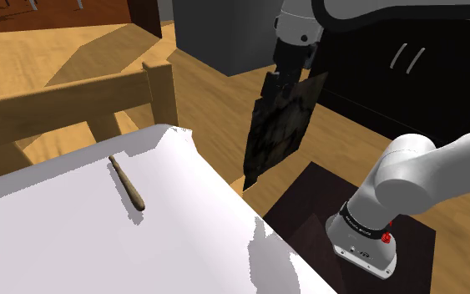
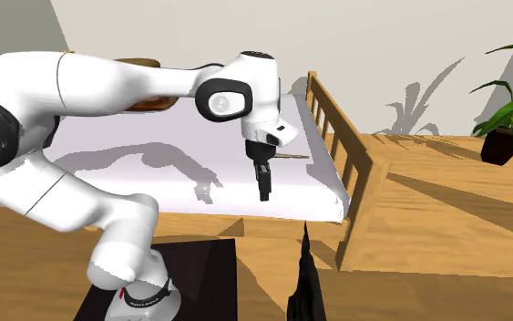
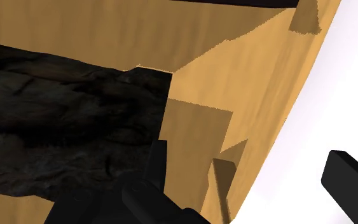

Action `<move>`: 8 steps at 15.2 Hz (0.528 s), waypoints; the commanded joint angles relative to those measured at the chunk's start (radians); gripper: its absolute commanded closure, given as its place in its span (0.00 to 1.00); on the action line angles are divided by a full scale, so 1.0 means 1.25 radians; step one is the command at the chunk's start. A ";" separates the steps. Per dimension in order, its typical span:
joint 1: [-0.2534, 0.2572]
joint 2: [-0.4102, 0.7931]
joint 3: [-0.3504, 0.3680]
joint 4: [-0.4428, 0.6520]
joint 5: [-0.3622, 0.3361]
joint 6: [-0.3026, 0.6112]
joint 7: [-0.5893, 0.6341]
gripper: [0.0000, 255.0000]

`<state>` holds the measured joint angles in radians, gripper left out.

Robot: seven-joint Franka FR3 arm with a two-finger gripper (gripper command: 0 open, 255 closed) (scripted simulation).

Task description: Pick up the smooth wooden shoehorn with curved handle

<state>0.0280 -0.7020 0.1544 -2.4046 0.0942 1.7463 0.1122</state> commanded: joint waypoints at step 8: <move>0.021 0.192 0.160 0.123 0.035 0.057 0.199 0.00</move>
<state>0.0524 -0.4962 0.3293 -2.2780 0.1364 1.8125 0.3266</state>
